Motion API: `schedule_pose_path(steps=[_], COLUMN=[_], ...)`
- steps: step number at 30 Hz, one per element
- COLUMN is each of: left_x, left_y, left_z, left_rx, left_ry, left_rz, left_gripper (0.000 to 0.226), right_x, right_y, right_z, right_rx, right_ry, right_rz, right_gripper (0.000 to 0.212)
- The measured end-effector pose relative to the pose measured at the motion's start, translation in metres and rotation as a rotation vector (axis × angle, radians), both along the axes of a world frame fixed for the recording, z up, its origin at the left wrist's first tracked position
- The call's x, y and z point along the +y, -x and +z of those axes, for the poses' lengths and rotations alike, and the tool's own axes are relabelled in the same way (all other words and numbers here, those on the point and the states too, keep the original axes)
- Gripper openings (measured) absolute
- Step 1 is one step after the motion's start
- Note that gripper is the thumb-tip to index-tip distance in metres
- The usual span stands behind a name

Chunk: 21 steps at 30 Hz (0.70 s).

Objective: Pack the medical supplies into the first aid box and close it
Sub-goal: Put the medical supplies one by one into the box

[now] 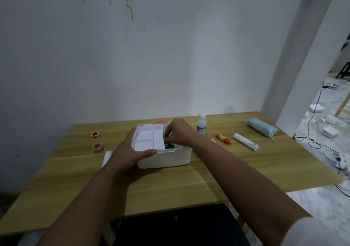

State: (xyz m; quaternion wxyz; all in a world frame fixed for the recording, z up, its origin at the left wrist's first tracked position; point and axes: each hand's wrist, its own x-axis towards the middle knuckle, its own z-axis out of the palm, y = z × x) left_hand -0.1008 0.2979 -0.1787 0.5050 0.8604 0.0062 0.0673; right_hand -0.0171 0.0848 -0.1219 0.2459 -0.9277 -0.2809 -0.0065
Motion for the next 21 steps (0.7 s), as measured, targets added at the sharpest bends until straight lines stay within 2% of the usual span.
schedule_pose_path(steps=[5, 9, 11, 13, 18, 21], left_x=[0.001, -0.008, -0.011, -0.01, -0.009, -0.012], left_y=[0.002, 0.004, 0.003, 0.001, 0.0, -0.001], left_z=[0.002, 0.008, 0.012, 0.012, 0.007, 0.009], left_rx=[0.018, -0.011, -0.02, -0.023, -0.044, -0.045], left_ry=[0.017, 0.029, 0.027, 0.018, -0.009, -0.025], left_rz=[-0.012, -0.015, -0.024, -0.02, 0.009, 0.012], left_gripper=[0.118, 0.087, 0.08, 0.082, 0.089, 0.085], right_x=[-0.052, -0.132, -0.178, -0.221, -0.296, -0.312], right_y=[-0.018, -0.05, -0.065, -0.079, -0.097, -0.105], right_z=[0.031, 0.04, 0.032, 0.019, -0.027, -0.047], right_rx=[-0.072, -0.141, -0.164, -0.155, 0.029, 0.121], right_ry=[-0.217, -0.255, -0.227, -0.185, 0.132, 0.254], right_rz=[-0.138, -0.369, -0.522, -0.665, -0.913, -0.992], right_gripper=[0.015, 0.013, 0.013, 0.019, 0.049, 0.056])
